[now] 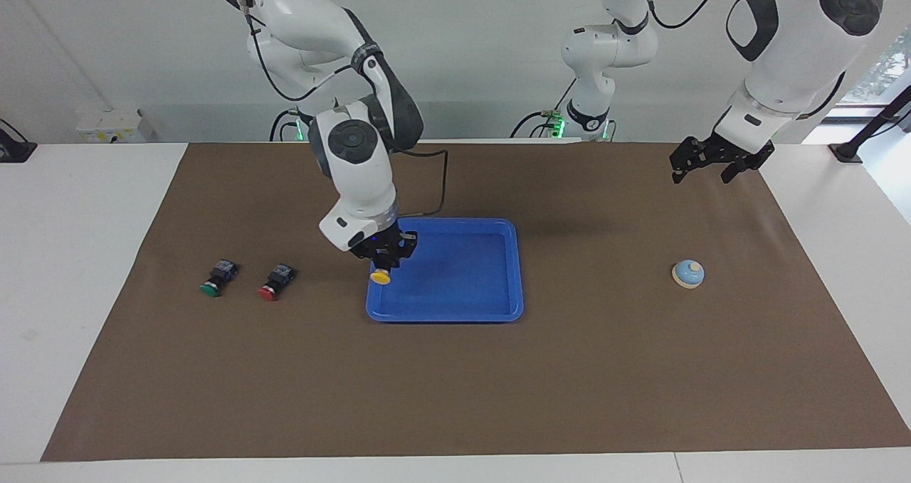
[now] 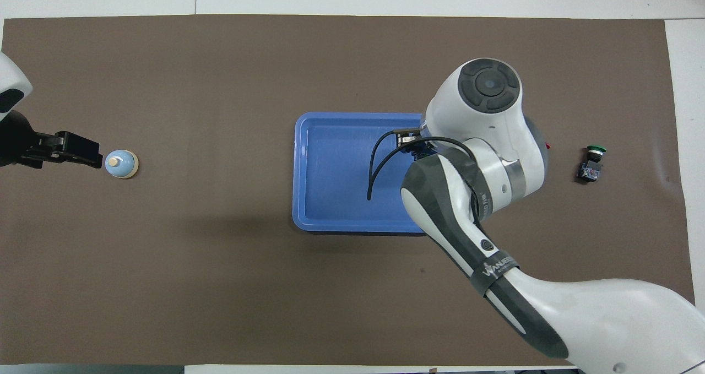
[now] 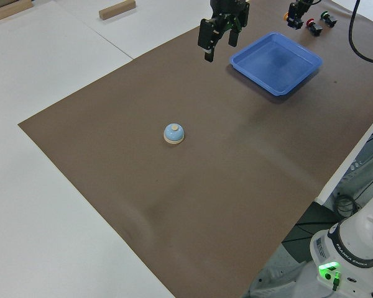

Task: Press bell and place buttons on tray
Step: 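Carry the yellow button into the tray and open the right gripper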

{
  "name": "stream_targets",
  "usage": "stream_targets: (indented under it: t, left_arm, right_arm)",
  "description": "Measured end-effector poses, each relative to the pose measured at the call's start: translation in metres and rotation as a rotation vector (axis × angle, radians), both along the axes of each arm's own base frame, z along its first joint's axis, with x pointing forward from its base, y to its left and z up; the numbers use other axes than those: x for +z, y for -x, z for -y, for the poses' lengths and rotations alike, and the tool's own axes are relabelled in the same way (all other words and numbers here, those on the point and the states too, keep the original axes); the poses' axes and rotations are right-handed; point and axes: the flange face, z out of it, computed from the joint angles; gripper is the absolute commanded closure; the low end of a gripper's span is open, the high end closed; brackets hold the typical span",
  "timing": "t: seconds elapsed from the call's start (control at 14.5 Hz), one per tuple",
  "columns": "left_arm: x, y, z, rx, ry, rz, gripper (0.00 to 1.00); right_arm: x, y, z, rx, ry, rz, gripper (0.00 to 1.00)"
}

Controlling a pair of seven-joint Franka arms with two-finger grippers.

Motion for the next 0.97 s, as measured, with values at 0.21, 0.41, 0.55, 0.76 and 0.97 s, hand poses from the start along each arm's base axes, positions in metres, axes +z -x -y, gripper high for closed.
stream_targets:
  t: [0.21, 0.41, 0.55, 0.76, 0.97]
  left_arm:
    - [0.000, 0.000, 0.000, 0.000, 0.000, 0.000, 0.00]
    - [0.000, 0.000, 0.000, 0.000, 0.000, 0.000, 0.00]
    - [0.000, 0.000, 0.000, 0.000, 0.000, 0.000, 0.00]
    - [0.000, 0.000, 0.000, 0.000, 0.000, 0.000, 0.00]
    - [0.000, 0.000, 0.000, 0.000, 0.000, 0.000, 0.00]
  right_arm:
    - [-0.035, 0.012, -0.005, 0.082, -0.005, 0.002, 1.00]
    - [-0.061, 0.027, -0.011, 0.104, -0.006, -0.002, 1.00]
    - [-0.072, 0.034, -0.012, 0.110, -0.003, -0.008, 1.00]
    - [-0.081, 0.046, -0.023, 0.133, -0.003, -0.010, 0.61]
    - [-0.081, 0.046, -0.022, 0.133, -0.003, -0.010, 0.00]
